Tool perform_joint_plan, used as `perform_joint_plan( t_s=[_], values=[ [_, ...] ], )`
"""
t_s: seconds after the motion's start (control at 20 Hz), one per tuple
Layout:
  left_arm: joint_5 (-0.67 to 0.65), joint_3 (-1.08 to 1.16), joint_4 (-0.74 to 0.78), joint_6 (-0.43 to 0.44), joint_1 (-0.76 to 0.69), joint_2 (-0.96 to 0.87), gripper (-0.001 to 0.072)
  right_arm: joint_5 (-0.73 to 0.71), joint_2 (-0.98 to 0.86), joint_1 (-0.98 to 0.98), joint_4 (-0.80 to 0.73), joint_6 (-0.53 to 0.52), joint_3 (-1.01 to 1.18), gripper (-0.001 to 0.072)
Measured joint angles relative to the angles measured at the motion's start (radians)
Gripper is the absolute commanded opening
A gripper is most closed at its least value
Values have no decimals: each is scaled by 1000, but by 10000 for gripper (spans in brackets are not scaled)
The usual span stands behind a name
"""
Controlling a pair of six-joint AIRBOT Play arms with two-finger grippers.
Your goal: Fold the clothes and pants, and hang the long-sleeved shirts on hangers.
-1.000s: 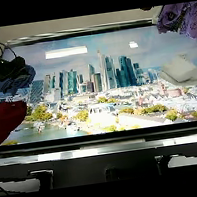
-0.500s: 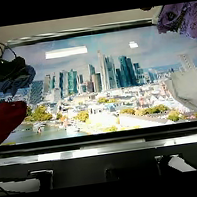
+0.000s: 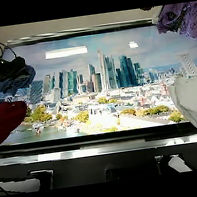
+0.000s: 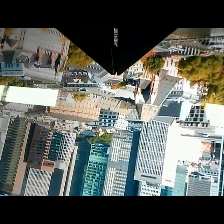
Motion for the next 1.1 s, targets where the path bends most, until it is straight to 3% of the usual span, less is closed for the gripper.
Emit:
perform_joint_plan(
  t_s=[0.05,0.1,0.25,0.3,0.4,0.5,0.6,0.7,0.75,0.85,1.1],
  values=[
    [0,0,0,0,0,0,22,-4,0,0,-14,2,-4,43],
    [0,0,0,0,0,0,22,-11,1,0,-32,4,-8,98],
    [0,0,0,0,0,0,22,-46,2,0,-82,10,-13,369],
    [0,0,0,0,0,0,22,-51,2,0,-95,10,-14,372],
    [0,0,0,0,0,0,22,-67,5,0,-122,10,-10,363],
    [0,0,0,0,0,0,22,-35,16,0,-113,-7,19,238],
    [0,0,0,0,0,0,22,43,27,3,-19,-84,68,181],
    [2,0,0,2,0,0,22,132,34,41,121,-198,121,175],
    [2,0,0,13,0,0,22,171,35,86,180,-259,143,169],
    [3,0,0,47,0,6,21,227,37,206,253,-358,171,67],
    [20,-52,12,127,-1,76,21,332,39,624,330,-502,196,65]
  ],
)
